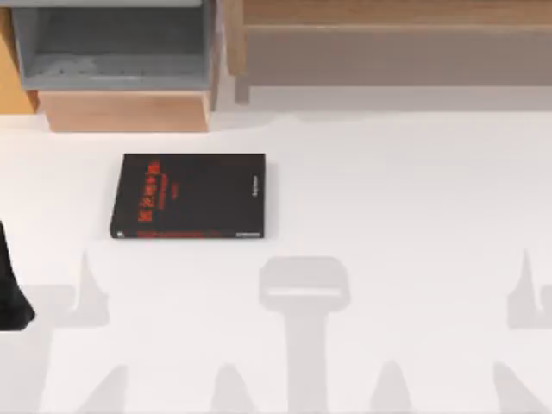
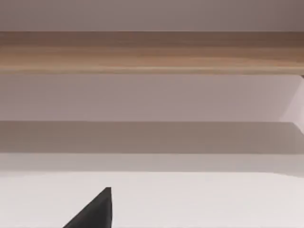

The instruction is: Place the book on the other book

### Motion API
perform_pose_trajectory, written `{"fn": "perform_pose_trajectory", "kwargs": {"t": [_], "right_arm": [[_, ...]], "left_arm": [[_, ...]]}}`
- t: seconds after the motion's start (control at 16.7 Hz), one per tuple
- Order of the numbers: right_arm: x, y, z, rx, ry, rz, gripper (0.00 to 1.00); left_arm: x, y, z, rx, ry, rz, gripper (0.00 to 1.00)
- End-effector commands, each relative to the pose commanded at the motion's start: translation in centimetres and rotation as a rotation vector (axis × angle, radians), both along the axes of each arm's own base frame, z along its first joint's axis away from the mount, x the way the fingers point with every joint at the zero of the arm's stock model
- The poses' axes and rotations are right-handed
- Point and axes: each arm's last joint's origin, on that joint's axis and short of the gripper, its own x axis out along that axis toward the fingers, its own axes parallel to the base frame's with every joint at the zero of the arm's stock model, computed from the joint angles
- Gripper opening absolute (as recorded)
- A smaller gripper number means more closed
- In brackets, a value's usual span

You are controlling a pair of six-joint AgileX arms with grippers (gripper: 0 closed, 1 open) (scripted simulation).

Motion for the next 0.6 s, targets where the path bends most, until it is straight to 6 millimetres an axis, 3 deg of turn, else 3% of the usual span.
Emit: {"fn": "perform_pose_trajectory", "kwargs": {"t": [0.18,0.3,0.6], "right_arm": [[0.0,0.0,0.0,0.000,0.000,0.000,1.00],[0.0,0.0,0.0,0.000,0.000,0.000,1.00],[0.0,0.0,0.0,0.000,0.000,0.000,1.00]], "left_arm": [[0.0,0.0,0.3,0.000,-0.005,0.000,1.00],[0.1,-0.1,1.9,-0.002,-0.027,-0.001,1.00],[2.2,-0.5,9.1,-0.015,-0.094,-0.007,1.00]]}}
